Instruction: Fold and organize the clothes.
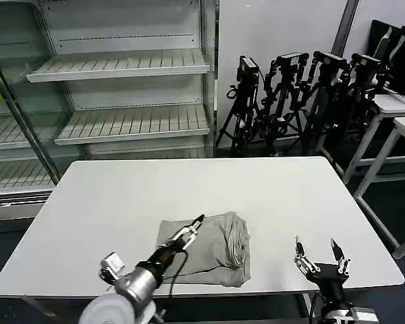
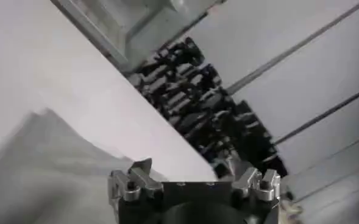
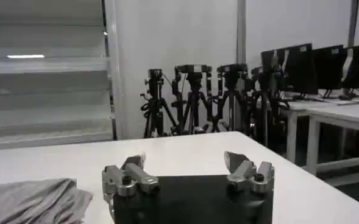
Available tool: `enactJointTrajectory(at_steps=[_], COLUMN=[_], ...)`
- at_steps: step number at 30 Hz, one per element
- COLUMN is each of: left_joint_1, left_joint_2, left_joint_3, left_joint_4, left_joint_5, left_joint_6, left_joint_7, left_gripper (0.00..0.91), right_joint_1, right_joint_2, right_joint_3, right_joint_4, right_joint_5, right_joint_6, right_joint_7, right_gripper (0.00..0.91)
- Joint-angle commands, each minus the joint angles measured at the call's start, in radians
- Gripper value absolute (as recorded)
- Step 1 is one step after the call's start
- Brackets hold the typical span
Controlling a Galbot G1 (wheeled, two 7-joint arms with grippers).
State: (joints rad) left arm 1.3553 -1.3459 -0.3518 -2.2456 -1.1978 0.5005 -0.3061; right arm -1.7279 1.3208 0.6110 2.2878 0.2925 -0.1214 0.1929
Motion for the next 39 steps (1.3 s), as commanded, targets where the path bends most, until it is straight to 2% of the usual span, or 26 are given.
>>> enactJointTrajectory(at_steps=[1,4,17,26,31,32,33,34,35,36,39], left_joint_1=[0.090,0.101,0.015,0.001,-0.015,-0.017,-0.016,-0.015,-0.014,-0.012,-0.009], left_joint_2=[0.246,0.257,0.135,0.075,0.070,0.069,0.070,0.071,0.072,0.071,0.070], left_joint_3=[-0.201,-0.193,-0.108,-0.052,-0.040,-0.042,-0.043,-0.044,-0.046,-0.047,-0.050], left_joint_4=[0.047,0.075,0.200,0.183,0.186,0.186,0.185,0.184,0.182,0.180,0.179], left_joint_5=[0.016,0.009,0.024,0.019,0.023,0.022,0.022,0.022,0.022,0.021,0.019], left_joint_6=[0.077,0.077,0.074,0.070,0.050,0.047,0.042,0.035,0.034,0.030,0.023], left_joint_7=[0.023,0.039,0.056,0.061,0.056,0.052,0.051,0.051,0.051,0.051,0.050], left_gripper=[0.907,0.907,0.907,0.907,0.907,0.796,0.433,0.151,0.151,0.060,0.040], right_joint_1=[0.013,0.018,0.012,0.013,0.010,0.009,0.009,0.006,0.004,0.001,-0.003], right_joint_2=[-0.004,-0.005,-0.007,-0.007,0.000,0.001,0.002,0.003,0.004,0.005,0.006], right_joint_3=[-0.003,-0.001,0.023,0.030,0.028,0.028,0.028,0.028,0.028,0.028,0.028], right_joint_4=[-0.015,-0.024,-0.024,-0.019,-0.016,-0.015,-0.015,-0.013,-0.013,-0.010,-0.005], right_joint_5=[0.004,0.008,0.015,0.018,0.016,0.016,0.015,0.015,0.014,0.013,0.012], right_joint_6=[0.000,0.001,0.000,-0.005,-0.006,-0.006,-0.006,-0.006,-0.006,-0.006,-0.005], right_joint_7=[-0.002,-0.002,-0.002,-0.001,-0.001,-0.001,-0.001,-0.001,-0.001,-0.001,-0.001], right_gripper=[0.907,0.907,0.907,0.907,0.907,0.907,0.907,0.907,0.907,0.907,0.907])
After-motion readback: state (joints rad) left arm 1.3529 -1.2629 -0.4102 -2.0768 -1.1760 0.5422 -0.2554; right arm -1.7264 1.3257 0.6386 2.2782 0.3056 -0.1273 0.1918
